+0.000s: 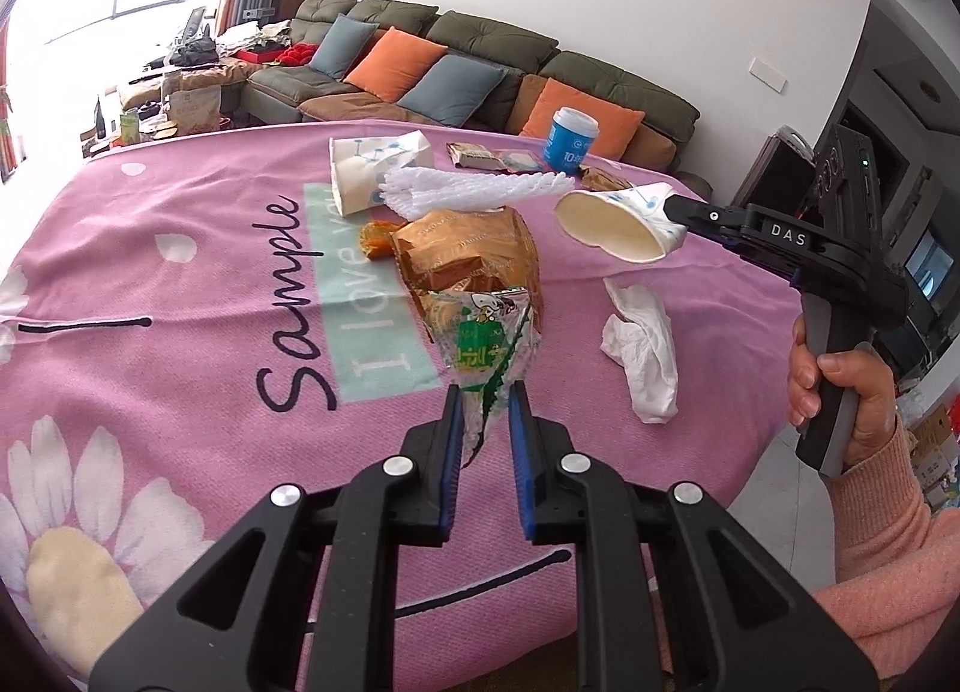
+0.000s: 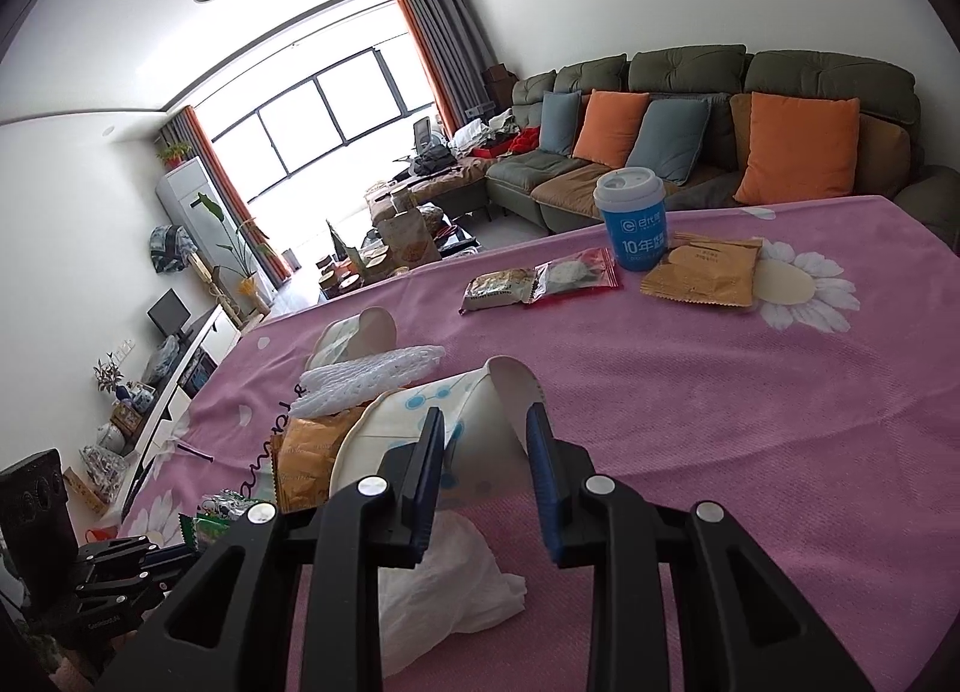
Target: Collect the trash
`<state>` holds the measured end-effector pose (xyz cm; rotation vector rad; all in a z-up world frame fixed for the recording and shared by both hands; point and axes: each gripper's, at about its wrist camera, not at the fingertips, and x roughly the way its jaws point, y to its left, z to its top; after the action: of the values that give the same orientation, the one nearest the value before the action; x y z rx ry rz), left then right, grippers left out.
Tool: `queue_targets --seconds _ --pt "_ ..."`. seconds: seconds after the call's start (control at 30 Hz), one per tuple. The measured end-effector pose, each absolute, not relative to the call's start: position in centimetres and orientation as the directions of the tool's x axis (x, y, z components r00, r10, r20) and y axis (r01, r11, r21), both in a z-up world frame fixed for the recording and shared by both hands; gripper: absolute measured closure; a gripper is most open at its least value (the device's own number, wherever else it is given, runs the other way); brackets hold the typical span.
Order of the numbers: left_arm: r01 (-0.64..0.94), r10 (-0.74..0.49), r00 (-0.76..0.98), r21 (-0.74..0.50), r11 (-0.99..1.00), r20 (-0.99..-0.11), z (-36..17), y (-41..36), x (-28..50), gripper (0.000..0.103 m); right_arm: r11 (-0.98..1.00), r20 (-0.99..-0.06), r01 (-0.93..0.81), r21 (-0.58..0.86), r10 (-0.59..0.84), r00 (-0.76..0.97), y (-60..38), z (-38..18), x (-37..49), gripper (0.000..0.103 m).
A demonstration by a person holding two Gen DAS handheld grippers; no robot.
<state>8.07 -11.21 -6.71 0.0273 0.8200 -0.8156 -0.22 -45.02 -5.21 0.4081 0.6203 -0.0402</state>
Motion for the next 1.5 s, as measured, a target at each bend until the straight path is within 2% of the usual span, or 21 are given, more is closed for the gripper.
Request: queue_targets --seconds 0.4,0.9,1.27,1.3,1.33,1.5 --pt "0.589 -0.599 0.499 -0.261 0.765 -0.626 -4.8 -6.0 7.2 0.088 0.937 -0.496 0.048 0.347 0.14 0.857 -41.7 -1.4 -1.1 0.077" --pt "0.458 -0.516 0.61 -0.265 0.849 -0.601 -3.4 1.3 8.2 0.088 0.898 -0.466 -0.181 0.4 0.369 0.804 -34.7 -1.2 1.2 0.077" --pt "0.335 -0.413 0.699 -0.243 0.91 -0.583 -2.4 6.8 8.5 0.088 0.837 -0.479 -0.351 0.42 0.533 0.698 -26.3 -2.3 6.0 0.078" --pt "0.321 -0.402 0.707 -0.243 0.915 -0.582 -2.3 7.5 8.6 0.088 0.829 -0.479 -0.368 0.421 0.548 0.686 -25.5 -2.3 6.5 0.086" --pt "0.307 -0.391 0.714 -0.243 0.92 -0.58 -2.2 8.1 8.6 0.088 0.82 -0.483 -0.384 0.425 0.564 0.669 -24.7 -2.4 7.1 0.099" --pt "0.24 -0.349 0.731 -0.258 0.936 -0.587 -2.5 11.1 8.9 0.088 0.822 -0.542 -0.407 0.398 0.568 0.619 -21.2 -3.7 9.5 0.097"
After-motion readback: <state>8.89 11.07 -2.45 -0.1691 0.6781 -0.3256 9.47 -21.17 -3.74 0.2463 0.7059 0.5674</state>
